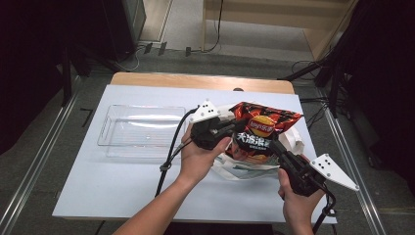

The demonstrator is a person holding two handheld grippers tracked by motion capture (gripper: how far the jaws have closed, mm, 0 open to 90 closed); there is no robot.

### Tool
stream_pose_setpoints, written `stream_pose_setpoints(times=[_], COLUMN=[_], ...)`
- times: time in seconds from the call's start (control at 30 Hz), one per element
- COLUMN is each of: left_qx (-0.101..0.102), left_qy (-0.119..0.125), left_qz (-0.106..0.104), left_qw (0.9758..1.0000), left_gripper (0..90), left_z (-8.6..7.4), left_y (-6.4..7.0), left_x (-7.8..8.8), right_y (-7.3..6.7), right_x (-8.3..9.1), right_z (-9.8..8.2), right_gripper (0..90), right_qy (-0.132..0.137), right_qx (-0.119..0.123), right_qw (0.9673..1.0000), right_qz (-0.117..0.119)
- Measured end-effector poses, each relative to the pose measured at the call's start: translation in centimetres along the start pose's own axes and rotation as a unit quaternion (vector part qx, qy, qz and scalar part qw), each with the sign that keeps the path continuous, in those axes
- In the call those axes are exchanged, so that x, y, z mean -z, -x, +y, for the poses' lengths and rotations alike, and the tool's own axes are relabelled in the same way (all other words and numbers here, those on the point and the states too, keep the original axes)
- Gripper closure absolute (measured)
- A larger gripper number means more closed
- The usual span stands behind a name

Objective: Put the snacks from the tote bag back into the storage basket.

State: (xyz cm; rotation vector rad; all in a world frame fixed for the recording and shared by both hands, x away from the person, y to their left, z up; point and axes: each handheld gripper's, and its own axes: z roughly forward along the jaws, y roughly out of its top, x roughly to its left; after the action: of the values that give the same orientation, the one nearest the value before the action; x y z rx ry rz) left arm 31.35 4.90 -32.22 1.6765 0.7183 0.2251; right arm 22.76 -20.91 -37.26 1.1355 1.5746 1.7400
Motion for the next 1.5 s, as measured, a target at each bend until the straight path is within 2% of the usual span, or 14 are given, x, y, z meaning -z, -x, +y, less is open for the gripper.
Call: stream_pose_setpoints(times=[0.1,0.2,0.3,0.37,0.43,0.5,0.53,0.63,0.73,0.93,1.13,1.33,1.5], left_qx=[-0.002,0.000,0.011,0.010,0.011,0.009,0.009,0.009,0.006,0.009,0.016,0.009,0.013], left_qy=[-0.002,0.006,0.018,0.020,0.023,0.028,0.031,0.040,0.045,0.052,0.063,0.074,0.079], left_qz=[0.006,-0.001,-0.005,-0.005,-0.004,-0.004,-0.001,0.002,0.009,0.025,0.040,0.054,0.067], left_qw=[1.0000,1.0000,0.9998,0.9997,0.9997,0.9996,0.9995,0.9992,0.9989,0.9983,0.9971,0.9958,0.9945], left_gripper=[90.0,90.0,90.0,90.0,90.0,90.0,90.0,90.0,90.0,90.0,90.0,90.0,90.0], left_z=[0.1,0.2,0.5,0.5,0.5,0.5,0.6,0.8,1.1,1.1,1.2,1.5,1.5], left_y=[0.1,-0.1,-0.3,-0.4,-0.5,-0.6,-0.6,-0.8,-1.0,-2.1,-3.4,-4.1,-5.1], left_x=[0.1,0.3,0.5,0.7,1.0,1.3,1.6,2.3,3.1,4.7,6.4,8.2,9.5], right_y=[-0.1,0.3,0.9,1.3,1.8,2.7,2.7,3.7,4.2,4.4,4.1,4.2,4.3], right_x=[0.1,0.3,0.8,1.1,1.4,1.9,1.9,2.6,2.6,2.2,2.0,2.1,2.0], right_z=[-0.3,-0.5,-0.9,-1.6,-2.7,-4.2,-4.2,-5.3,-5.5,-6.2,-6.5,-6.5,-6.6], right_gripper=[83.3,69.1,54.6,49.0,44.2,41.1,41.1,38.3,34.2,25.8,18.3,17.6,17.6], right_qy=[-0.003,-0.001,-0.004,-0.013,-0.032,-0.058,-0.058,-0.081,-0.090,-0.116,-0.124,-0.122,-0.125], right_qx=[0.010,-0.001,-0.001,0.002,0.000,0.002,0.002,0.006,-0.003,0.003,0.006,-0.001,-0.003], right_qw=[0.9998,0.9999,0.9998,0.9995,0.9989,0.9970,0.9970,0.9946,0.9941,0.9915,0.9909,0.9909,0.9903], right_qz=[-0.017,-0.017,-0.021,-0.028,-0.035,-0.050,-0.050,-0.063,-0.061,-0.059,-0.053,-0.056,-0.060])
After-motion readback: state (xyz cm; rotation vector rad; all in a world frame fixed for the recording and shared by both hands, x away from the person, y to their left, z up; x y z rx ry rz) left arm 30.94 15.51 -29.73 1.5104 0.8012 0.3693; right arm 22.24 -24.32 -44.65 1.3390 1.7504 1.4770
